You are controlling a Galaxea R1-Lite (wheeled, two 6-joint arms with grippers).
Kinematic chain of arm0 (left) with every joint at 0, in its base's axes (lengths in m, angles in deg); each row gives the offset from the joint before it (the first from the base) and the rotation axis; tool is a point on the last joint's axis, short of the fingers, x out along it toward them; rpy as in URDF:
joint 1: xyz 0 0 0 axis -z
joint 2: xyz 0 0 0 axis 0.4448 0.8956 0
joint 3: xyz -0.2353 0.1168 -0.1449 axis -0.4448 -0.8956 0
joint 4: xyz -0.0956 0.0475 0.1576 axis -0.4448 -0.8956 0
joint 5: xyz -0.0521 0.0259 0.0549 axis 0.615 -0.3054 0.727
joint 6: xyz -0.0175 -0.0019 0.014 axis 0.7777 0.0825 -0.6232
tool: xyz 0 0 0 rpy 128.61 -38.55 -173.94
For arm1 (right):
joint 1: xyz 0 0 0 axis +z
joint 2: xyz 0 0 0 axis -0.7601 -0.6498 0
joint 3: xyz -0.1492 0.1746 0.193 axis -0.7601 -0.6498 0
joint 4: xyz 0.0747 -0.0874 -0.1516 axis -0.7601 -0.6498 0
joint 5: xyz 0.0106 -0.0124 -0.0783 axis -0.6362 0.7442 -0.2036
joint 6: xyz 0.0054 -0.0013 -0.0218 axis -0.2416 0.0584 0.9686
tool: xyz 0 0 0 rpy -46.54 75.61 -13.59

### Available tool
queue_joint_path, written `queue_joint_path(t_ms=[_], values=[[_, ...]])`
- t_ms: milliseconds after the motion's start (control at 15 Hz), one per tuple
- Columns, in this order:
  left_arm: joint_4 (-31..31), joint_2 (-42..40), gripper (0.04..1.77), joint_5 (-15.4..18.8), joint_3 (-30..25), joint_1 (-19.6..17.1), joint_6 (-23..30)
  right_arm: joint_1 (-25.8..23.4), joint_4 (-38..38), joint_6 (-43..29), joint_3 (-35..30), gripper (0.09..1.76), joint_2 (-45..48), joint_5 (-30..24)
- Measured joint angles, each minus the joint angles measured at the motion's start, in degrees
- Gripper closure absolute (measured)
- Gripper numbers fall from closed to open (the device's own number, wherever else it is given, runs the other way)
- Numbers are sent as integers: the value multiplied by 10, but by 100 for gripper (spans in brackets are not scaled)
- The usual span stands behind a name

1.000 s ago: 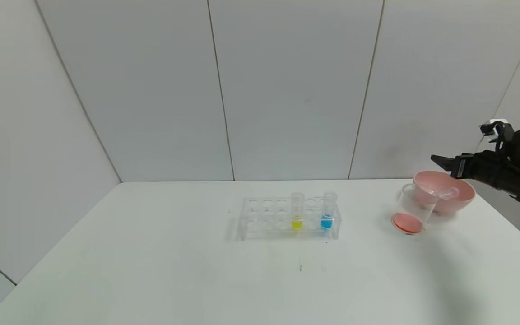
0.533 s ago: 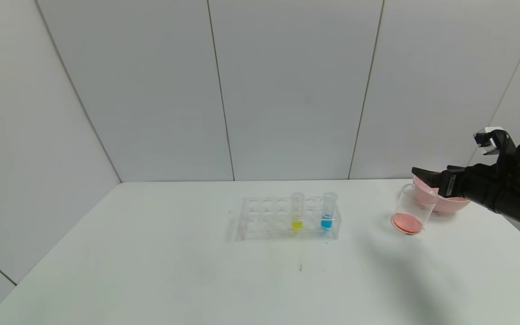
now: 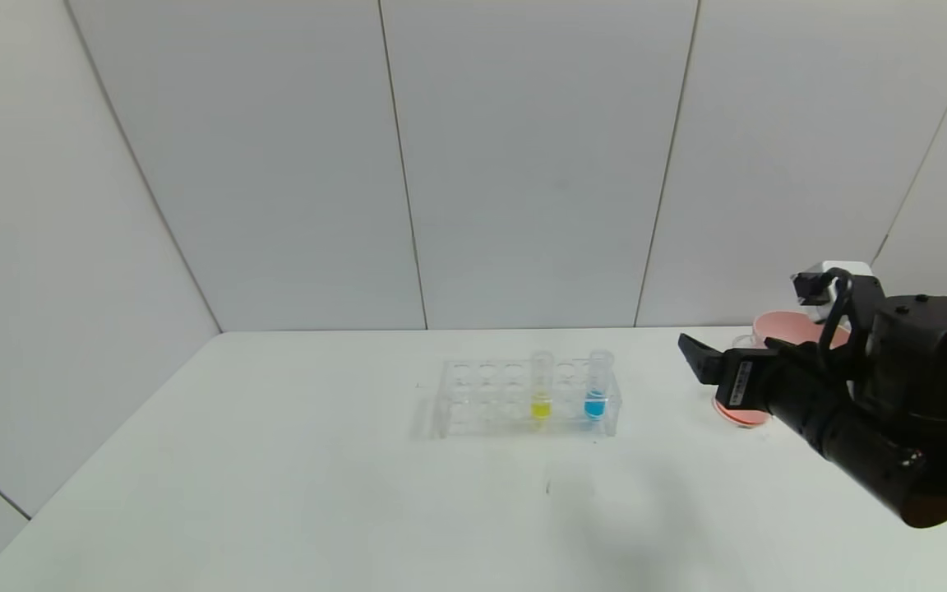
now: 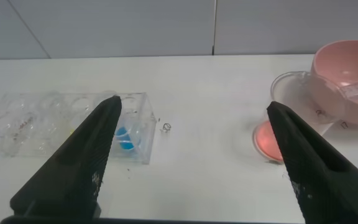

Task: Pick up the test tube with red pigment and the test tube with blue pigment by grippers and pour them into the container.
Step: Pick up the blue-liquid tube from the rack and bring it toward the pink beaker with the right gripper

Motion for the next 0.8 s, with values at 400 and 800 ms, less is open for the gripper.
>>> queue_joint_path(t_ms=[400,800], values=[[0,0,5,0,0,0,0,122,80,-5,5,15,-69,126],[0,0,5,0,0,0,0,138,104,-2,16,15,-146,129]])
